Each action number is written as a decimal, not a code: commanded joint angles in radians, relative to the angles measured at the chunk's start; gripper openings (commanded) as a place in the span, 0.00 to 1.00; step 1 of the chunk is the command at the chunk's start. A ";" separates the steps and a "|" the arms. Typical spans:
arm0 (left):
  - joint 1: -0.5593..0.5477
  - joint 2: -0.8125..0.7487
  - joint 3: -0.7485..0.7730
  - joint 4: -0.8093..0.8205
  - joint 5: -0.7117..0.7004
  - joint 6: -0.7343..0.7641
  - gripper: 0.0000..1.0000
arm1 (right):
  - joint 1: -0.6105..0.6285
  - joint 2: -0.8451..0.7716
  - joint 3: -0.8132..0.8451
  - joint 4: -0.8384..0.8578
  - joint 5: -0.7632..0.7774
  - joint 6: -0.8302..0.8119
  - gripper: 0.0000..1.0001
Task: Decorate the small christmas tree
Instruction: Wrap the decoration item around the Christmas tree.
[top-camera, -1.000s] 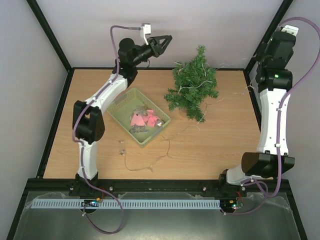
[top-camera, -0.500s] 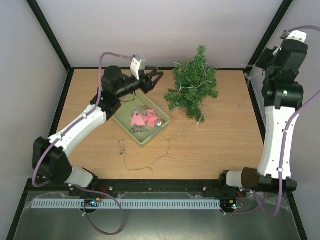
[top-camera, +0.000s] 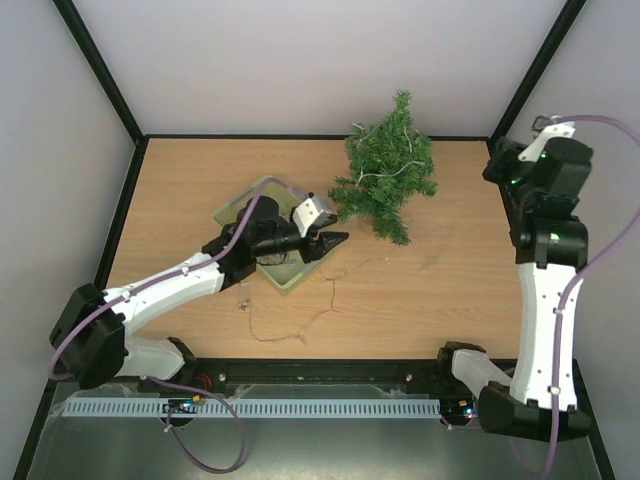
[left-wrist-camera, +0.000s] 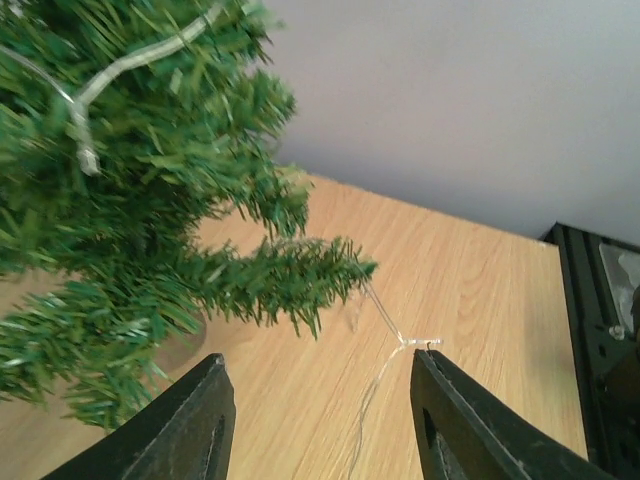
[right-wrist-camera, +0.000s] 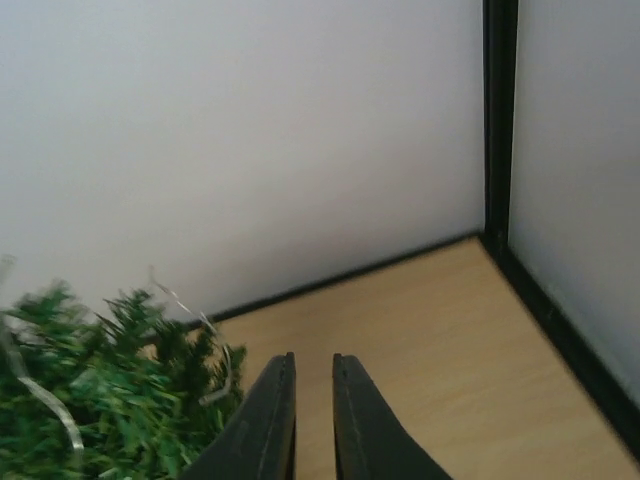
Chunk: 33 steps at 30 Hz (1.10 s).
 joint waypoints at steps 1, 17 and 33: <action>-0.058 0.056 -0.016 0.034 -0.050 0.110 0.51 | 0.000 0.008 -0.187 0.126 -0.003 0.129 0.12; -0.140 0.265 0.010 0.124 -0.113 0.176 0.56 | -0.106 0.285 -0.592 0.330 0.051 0.336 0.35; -0.153 0.320 0.007 0.168 -0.080 0.175 0.56 | -0.179 0.526 -0.800 0.656 -0.165 0.540 0.39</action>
